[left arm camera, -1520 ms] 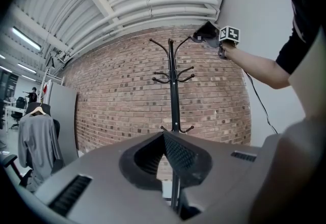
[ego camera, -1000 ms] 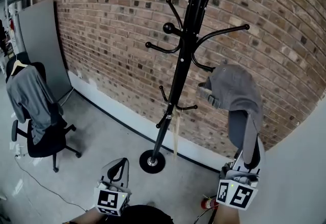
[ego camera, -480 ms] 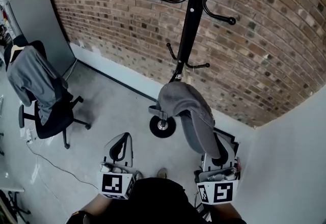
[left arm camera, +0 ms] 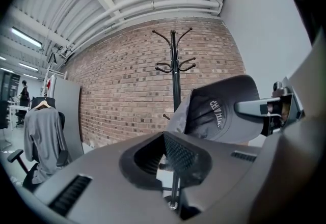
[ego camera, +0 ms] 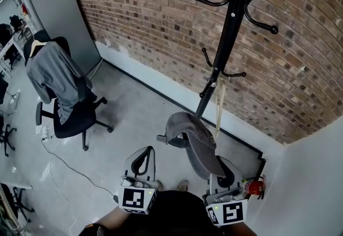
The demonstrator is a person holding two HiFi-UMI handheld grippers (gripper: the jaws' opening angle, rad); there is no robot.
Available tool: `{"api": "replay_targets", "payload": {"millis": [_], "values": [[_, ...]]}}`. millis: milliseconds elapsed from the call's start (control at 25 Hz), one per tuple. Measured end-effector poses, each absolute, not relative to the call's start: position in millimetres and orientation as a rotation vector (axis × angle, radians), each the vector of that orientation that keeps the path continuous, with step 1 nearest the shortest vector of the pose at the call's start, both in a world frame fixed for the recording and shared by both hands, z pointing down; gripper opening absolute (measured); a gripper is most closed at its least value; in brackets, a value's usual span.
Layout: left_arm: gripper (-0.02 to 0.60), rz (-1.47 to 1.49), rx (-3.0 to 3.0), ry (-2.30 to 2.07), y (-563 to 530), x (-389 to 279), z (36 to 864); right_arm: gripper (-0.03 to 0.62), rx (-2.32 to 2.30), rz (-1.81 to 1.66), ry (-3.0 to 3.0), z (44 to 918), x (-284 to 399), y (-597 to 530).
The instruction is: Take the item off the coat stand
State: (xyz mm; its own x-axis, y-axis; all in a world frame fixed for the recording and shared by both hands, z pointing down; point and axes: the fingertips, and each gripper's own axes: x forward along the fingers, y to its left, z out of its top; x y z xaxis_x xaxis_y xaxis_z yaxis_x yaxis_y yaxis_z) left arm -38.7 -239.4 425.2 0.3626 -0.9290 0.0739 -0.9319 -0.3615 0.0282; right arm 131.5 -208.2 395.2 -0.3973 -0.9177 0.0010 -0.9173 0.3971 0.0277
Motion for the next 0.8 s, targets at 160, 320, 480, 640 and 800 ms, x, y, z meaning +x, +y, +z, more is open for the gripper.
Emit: {"api": "replay_targets", "payload": {"millis": [160,320,480,640,800], "values": [[0.025,0.062,2.526,-1.753,-237,-46,426,0.031,1.674,-0.028,-2.671,393,111,-208],[0.025,0.063,2.510,-1.785,-237,-55,425,0.031,1.626,-0.020,-2.687,394,99,-209],[0.025,0.082,2.490,-1.790,-236,-59,430,0.031,1.627,-0.022,-2.684,394,99,-211],[0.025,0.070,2.478,-1.807,-236,-65,431,0.031,1.630,-0.034,-2.685,390,98,-214],[0.025,0.106,2.456,-1.808,-233,-71,434,0.031,1.608,-0.060,-2.666,390,97,-215]]}}
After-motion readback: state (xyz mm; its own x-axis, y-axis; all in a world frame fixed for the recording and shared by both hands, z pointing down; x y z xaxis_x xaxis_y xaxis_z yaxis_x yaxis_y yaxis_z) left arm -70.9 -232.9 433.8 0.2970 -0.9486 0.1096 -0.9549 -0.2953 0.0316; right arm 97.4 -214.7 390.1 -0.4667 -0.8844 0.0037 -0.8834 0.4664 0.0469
